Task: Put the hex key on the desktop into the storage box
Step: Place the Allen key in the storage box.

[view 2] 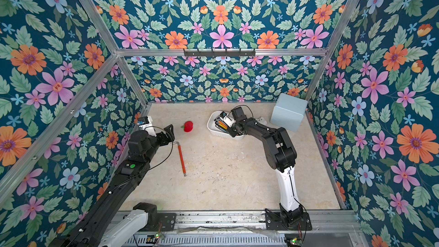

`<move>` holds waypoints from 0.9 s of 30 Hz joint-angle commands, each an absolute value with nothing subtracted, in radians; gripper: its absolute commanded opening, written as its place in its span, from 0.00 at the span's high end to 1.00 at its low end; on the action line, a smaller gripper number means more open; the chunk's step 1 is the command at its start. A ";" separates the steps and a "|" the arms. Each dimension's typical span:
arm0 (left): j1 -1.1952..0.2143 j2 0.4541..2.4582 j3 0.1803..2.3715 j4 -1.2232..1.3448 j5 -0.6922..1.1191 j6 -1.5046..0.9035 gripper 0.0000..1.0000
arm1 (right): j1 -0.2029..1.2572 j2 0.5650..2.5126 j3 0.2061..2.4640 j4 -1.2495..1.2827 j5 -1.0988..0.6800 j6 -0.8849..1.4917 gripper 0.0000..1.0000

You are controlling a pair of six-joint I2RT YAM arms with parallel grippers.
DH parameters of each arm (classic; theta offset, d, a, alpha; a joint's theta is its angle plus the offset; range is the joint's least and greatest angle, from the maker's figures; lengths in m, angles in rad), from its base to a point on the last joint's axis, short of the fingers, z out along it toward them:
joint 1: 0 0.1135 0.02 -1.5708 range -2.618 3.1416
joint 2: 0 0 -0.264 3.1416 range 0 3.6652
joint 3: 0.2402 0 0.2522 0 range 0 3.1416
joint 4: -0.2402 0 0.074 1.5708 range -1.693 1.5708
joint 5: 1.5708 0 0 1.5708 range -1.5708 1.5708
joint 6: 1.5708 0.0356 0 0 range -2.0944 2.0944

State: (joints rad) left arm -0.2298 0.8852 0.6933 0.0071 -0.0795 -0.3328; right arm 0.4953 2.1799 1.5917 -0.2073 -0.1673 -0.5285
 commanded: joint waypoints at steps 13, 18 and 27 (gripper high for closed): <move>-0.230 0.880 0.690 0.031 -0.089 -0.324 0.01 | 0.495 2.203 1.654 -0.231 -0.148 -0.481 0.67; -0.230 0.879 0.688 0.032 -0.090 -0.324 0.01 | 0.494 2.175 1.653 -0.223 -0.128 -0.455 0.59; -0.229 0.877 0.690 0.031 -0.089 -0.328 0.01 | 0.522 1.997 1.546 -0.118 -0.151 -0.299 0.49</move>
